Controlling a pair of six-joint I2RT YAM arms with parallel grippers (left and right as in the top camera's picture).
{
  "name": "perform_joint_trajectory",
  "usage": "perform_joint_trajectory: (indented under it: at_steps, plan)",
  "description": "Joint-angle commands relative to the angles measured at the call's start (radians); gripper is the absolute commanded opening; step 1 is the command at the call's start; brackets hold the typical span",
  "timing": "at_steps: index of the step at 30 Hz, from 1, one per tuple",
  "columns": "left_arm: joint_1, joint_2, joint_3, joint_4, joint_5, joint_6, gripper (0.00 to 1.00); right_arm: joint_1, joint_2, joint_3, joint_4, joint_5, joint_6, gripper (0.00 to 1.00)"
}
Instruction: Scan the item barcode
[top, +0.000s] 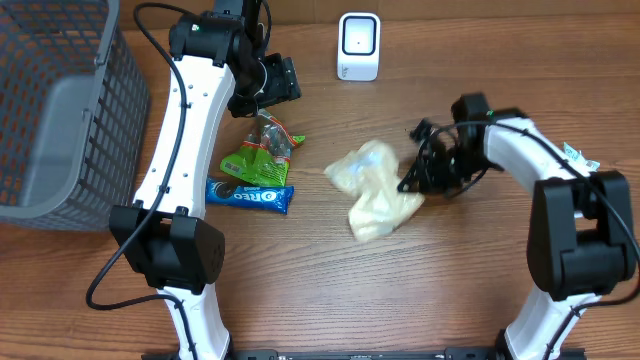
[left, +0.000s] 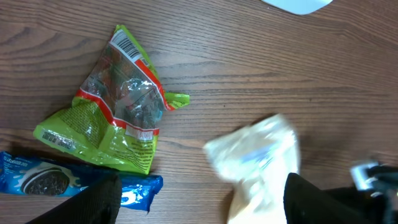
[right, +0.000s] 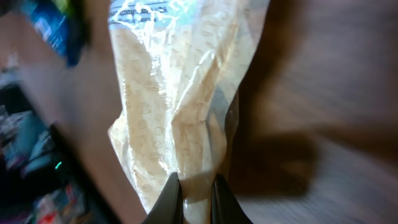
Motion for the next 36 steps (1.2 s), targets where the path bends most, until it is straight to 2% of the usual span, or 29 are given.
perform_joint_trajectory:
  at_steps: [1, 3, 5, 8, 10, 13, 17, 24, 31, 33, 34, 36]
  plan:
    - [-0.001, -0.001, 0.007, 0.004, 0.014, -0.012, 0.75, 0.013, -0.129, 0.121, -0.008, 0.345, 0.2, 0.04]
    - [-0.001, -0.001, 0.007, 0.005, 0.015, -0.013, 0.75, 0.058, -0.168, 0.169, -0.032, 0.71, 0.36, 0.04]
    - [-0.001, -0.001, 0.007, 0.005, 0.015, -0.013, 0.75, 0.128, -0.193, 0.203, -0.084, 1.068, 0.442, 0.04]
    - [-0.001, -0.001, 0.007, 0.005, 0.01, -0.012, 0.75, 0.245, -0.2, 0.216, -0.138, 1.405, 0.487, 0.04]
    - [-0.001, -0.001, 0.007, 0.004, 0.002, -0.012, 0.76, 0.32, -0.193, 0.216, -0.164, 1.514, 0.529, 0.04]
    - [0.001, -0.001, 0.007, 0.004, -0.03, -0.012, 0.77, 0.409, -0.172, 0.216, -0.178, 1.516, 0.587, 0.04]
    - [0.003, -0.001, 0.007, 0.009, -0.106, -0.012, 0.8, 0.494, -0.1, 0.2, -0.209, 1.532, 0.595, 0.04]
    - [0.042, 0.0, 0.007, 0.027, -0.132, -0.013, 0.84, 0.655, 0.025, 0.198, -0.354, 1.754, 0.732, 0.04]
    - [0.109, 0.0, 0.007, 0.05, -0.129, -0.013, 0.85, 0.785, 0.099, 0.198, -0.285, 1.635, 0.717, 0.04]
    - [0.122, 0.0, 0.007, 0.048, -0.129, -0.012, 0.85, 0.797, 0.12, 0.198, -0.283, 1.609, 0.716, 0.13]
    - [0.129, 0.0, 0.007, 0.046, -0.129, -0.012, 0.85, 0.808, 0.122, 0.198, -0.28, 1.572, 0.716, 0.23]
    - [0.134, 0.0, 0.007, 0.045, -0.129, -0.011, 0.85, 0.822, 0.122, 0.2, -0.274, 1.54, 0.716, 0.27]
